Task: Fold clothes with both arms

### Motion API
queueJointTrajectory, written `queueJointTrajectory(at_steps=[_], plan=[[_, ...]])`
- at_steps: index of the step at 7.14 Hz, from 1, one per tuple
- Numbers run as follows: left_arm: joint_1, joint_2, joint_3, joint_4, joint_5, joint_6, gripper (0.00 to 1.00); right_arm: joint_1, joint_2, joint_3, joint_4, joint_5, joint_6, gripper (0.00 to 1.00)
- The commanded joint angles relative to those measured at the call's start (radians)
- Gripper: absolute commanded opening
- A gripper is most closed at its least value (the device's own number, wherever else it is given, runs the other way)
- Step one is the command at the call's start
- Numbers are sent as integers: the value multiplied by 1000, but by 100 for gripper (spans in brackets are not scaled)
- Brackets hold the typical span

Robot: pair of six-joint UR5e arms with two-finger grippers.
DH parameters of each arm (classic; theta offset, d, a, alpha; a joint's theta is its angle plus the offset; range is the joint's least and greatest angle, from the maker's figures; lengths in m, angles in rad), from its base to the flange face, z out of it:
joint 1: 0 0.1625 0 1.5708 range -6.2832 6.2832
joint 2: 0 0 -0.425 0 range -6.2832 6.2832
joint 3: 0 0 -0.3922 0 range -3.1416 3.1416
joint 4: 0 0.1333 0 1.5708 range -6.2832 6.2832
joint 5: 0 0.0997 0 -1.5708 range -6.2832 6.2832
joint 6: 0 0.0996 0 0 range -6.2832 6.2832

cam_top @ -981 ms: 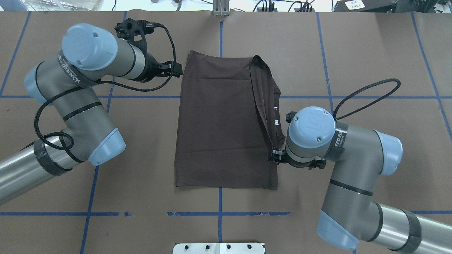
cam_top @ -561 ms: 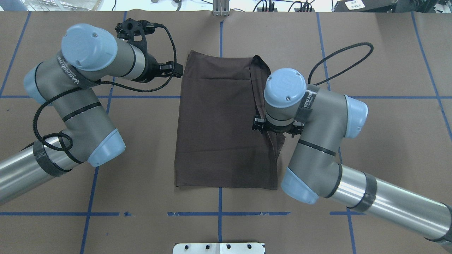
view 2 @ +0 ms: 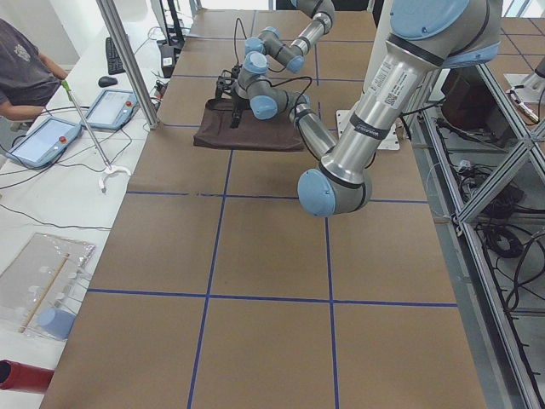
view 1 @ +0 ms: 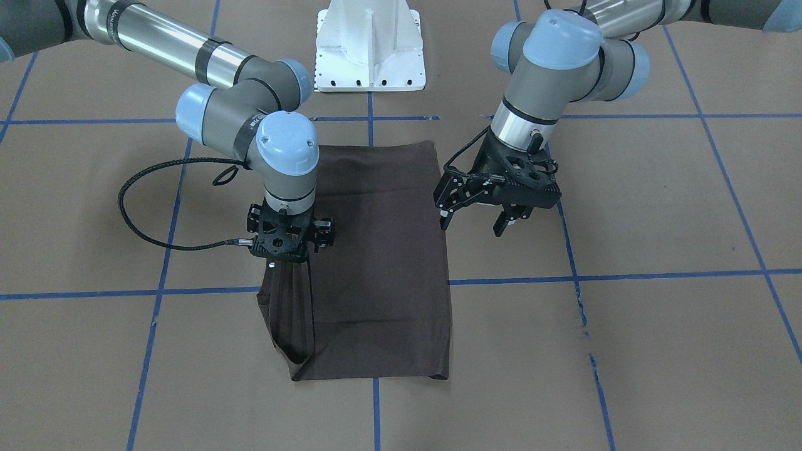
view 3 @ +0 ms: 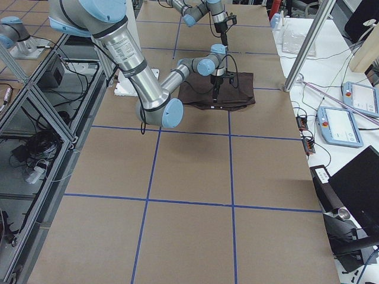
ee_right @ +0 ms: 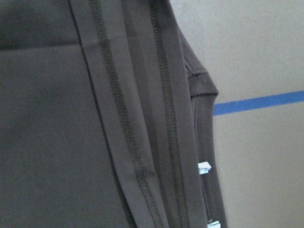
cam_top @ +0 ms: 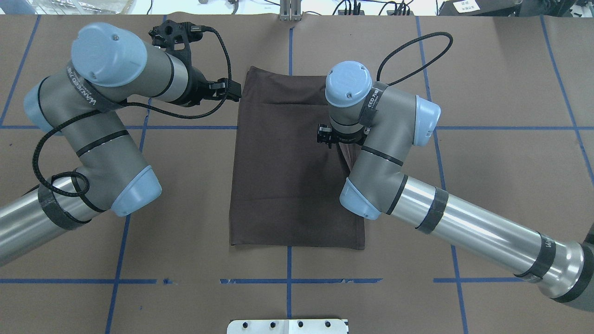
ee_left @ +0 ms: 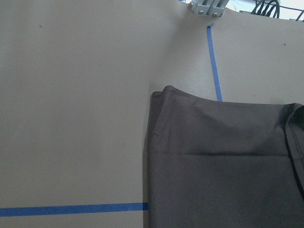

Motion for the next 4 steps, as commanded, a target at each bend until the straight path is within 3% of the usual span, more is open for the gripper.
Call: queueJointTrajectory(at_steps=[1,4], plan=[[-2,1,-1,1,-7,0,100,2,5,-43,0,37,-7,100],[-6,1,-1,-2,-7,2,100,11,4,-43,-39,77,-16,100]])
